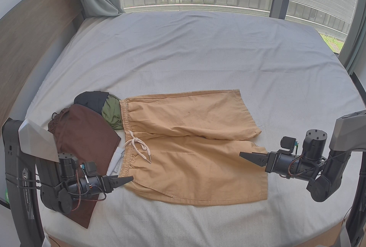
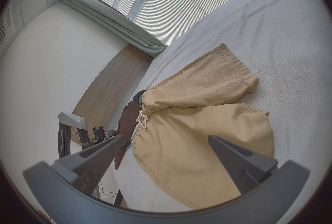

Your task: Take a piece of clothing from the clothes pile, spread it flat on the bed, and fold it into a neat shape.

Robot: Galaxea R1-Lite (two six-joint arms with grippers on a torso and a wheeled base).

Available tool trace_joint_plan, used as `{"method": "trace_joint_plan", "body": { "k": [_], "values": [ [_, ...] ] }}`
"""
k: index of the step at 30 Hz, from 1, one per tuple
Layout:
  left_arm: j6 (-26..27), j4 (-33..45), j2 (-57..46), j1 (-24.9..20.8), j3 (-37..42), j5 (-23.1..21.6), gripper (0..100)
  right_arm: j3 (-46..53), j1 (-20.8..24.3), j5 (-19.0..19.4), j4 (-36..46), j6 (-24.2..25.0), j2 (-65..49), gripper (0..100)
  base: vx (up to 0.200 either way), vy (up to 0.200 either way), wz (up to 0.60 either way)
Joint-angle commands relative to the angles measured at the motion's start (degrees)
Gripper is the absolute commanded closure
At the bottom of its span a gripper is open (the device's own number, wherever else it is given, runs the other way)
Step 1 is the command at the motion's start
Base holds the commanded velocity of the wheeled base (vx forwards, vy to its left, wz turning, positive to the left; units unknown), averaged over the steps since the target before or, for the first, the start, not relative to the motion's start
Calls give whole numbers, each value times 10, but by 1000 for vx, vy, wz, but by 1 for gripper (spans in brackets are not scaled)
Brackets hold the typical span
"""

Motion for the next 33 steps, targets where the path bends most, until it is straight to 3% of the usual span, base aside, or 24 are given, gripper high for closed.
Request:
{"method": "trace_joint_plan", "body": {
  "k": [1,29,30,33],
  "values": [
    [-43,1,9,-15,-16,9,0,0,0,0,0,0,1,0,0,0,0],
    [-44,-1,48,-12,-45,21,0,1,0,0,-1,0,-1,0,0,0,0],
    [-45,-1,48,-12,-45,21,100,2,0,0,-1,0,-2,0,0,0,0],
    [-45,-1,48,-11,-45,20,100,7,-2,0,-1,-1,-1,0,0,0,0]
  ]
}}
